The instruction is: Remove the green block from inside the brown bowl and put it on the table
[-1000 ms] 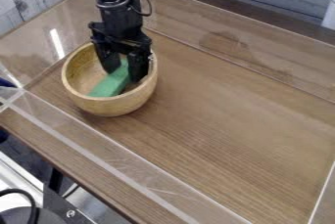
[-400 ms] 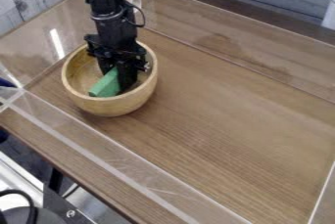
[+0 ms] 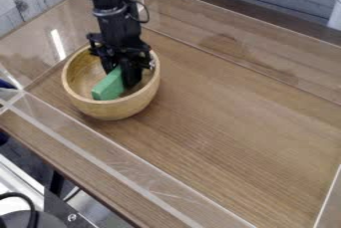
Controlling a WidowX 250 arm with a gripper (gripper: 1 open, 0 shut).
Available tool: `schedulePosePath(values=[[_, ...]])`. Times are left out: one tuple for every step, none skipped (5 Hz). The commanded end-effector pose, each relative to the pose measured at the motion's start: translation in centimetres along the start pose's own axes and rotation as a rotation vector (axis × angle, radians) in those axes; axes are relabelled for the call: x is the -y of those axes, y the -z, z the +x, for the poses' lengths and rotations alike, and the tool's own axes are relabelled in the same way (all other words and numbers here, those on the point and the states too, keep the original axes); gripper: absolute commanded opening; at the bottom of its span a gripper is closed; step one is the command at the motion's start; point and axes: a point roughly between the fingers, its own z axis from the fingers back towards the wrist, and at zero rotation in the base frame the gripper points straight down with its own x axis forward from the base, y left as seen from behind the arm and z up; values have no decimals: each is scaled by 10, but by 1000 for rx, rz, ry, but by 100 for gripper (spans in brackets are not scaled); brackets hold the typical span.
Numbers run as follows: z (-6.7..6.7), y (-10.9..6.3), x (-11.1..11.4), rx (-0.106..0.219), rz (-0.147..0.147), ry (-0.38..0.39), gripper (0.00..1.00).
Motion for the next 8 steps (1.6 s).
schedulePosePath(values=[[15,-32,14,94,23,33,0],[20,-45,30,114,14,51,0],[25,-53,55,127,5,81,0],[29,-55,89,133,-2,126,0],[27,-48,117,126,-11,162,0],[20,-38,132,104,-17,203,0],[15,-25,140,78,-18,234,0],[11,-12,150,53,-22,262,0]])
